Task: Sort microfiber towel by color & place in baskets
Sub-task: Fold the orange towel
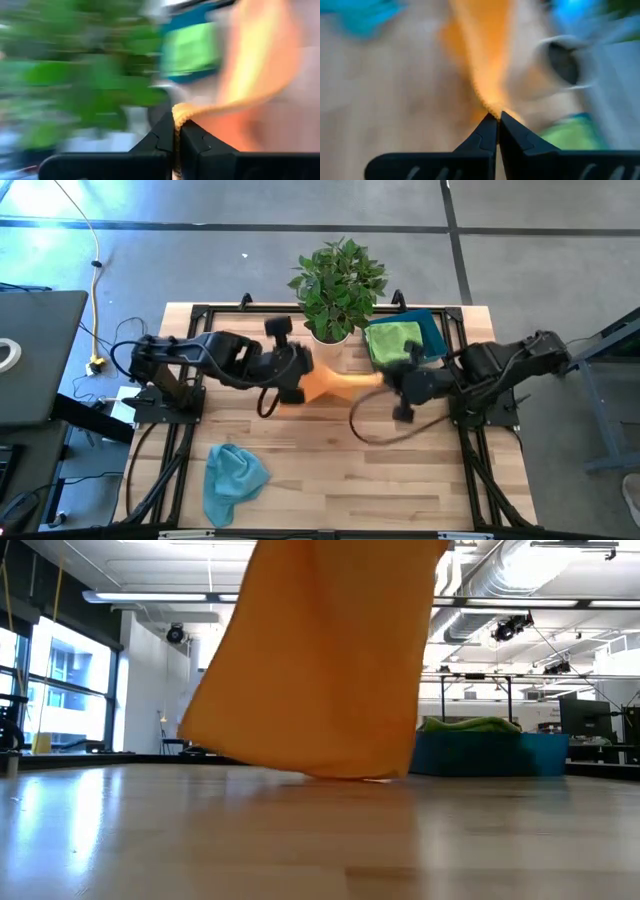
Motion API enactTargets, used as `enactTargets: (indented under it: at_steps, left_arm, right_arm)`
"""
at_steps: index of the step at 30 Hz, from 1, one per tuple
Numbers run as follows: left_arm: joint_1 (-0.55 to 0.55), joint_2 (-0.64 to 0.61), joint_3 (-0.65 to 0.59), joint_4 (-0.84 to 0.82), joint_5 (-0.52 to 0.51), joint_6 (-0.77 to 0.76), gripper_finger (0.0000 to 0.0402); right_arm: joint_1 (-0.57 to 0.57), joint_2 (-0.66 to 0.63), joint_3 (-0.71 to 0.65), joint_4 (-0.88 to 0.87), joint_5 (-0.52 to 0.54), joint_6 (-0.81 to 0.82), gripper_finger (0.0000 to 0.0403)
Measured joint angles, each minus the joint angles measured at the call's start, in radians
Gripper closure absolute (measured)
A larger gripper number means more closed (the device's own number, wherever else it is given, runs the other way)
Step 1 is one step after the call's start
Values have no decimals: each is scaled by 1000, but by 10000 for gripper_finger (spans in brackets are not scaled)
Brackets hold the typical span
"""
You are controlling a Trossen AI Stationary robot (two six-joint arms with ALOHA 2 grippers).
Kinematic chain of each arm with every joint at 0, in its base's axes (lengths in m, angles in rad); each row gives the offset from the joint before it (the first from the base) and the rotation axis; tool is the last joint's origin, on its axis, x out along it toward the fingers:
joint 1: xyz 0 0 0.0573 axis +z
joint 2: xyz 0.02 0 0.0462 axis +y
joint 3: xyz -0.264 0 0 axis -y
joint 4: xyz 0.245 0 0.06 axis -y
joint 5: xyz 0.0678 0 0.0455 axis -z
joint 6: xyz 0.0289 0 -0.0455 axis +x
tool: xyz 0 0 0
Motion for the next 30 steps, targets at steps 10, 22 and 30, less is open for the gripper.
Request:
enactTargets:
  at_steps: [10,22,30]
  left_arm:
    - [-31,2,31,-2,274,41,401]
    - [14,2,31,-3,-96,101,401]
    - [23,7,31,-4,206,152,401]
  right_arm:
    - [-10,-2,0,0,-113,-220,403]
    - [-53,-8,0,0,208,-374,403]
    - [-88,-8,0,-43,158,-448,403]
